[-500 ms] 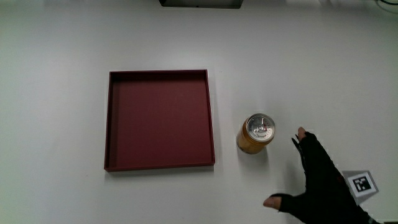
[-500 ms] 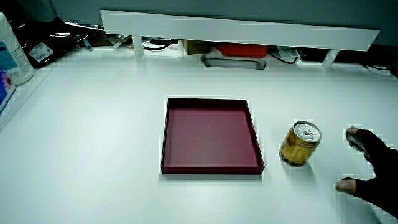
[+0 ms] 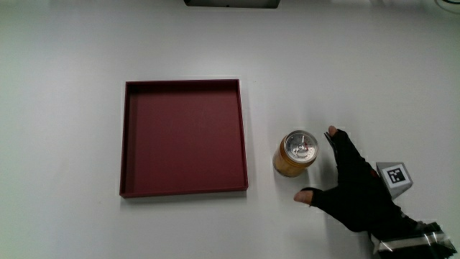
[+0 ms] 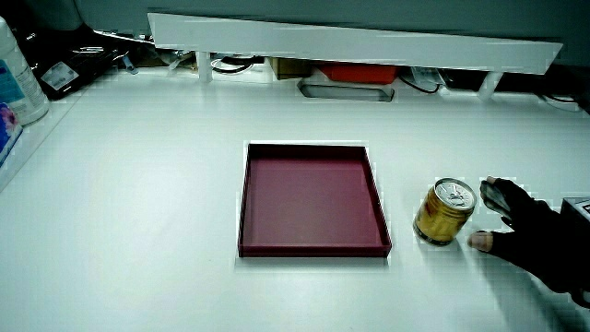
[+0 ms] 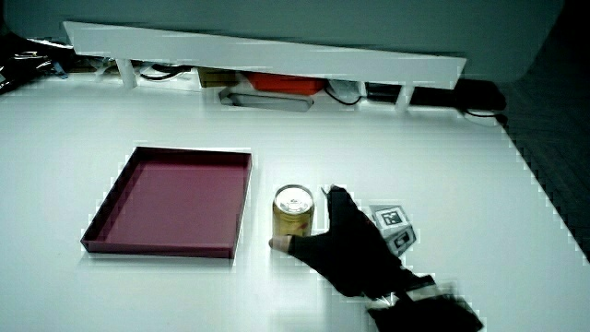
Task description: Pick red bull from desk
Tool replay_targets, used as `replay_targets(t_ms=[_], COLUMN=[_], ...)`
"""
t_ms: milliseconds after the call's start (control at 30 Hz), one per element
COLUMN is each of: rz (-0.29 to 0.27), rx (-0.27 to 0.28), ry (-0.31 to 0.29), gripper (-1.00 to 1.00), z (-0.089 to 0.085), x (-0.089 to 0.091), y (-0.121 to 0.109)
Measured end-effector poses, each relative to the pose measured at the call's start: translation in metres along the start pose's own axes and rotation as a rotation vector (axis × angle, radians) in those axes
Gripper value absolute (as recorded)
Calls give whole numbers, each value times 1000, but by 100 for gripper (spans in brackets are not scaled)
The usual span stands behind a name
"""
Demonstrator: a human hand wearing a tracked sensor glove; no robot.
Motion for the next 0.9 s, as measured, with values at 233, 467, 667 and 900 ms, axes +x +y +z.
replay_targets(t_ms=[233, 467, 667, 900], rz=[-11, 3, 35, 41], rx=[1, 9, 73, 131], ry=[68, 107, 183, 254], gripper=[0, 0, 12, 40], z=[-7, -12, -7, -7], x=[5, 4, 14, 20], y=[19, 22, 24, 26])
